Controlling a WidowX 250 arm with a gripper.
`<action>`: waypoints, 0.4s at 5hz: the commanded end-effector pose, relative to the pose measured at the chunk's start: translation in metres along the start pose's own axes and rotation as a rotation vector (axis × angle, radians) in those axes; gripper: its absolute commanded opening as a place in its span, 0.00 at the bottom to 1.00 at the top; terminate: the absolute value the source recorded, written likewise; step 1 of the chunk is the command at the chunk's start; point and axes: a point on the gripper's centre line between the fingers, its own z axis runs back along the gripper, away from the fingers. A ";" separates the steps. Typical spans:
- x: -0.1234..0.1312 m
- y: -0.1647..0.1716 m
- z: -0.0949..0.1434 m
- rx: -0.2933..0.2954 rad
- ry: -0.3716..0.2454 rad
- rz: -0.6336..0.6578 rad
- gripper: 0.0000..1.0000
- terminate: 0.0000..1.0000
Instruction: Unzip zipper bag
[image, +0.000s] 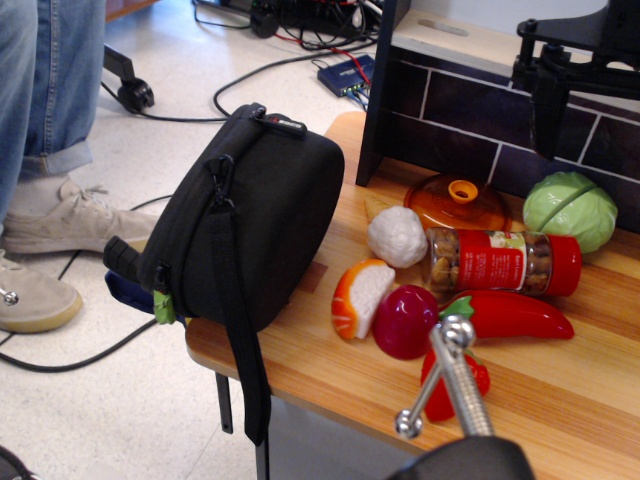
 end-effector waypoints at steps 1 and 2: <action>0.000 0.000 0.000 0.000 0.000 0.000 1.00 0.00; -0.010 0.025 0.025 -0.025 0.002 0.013 1.00 0.00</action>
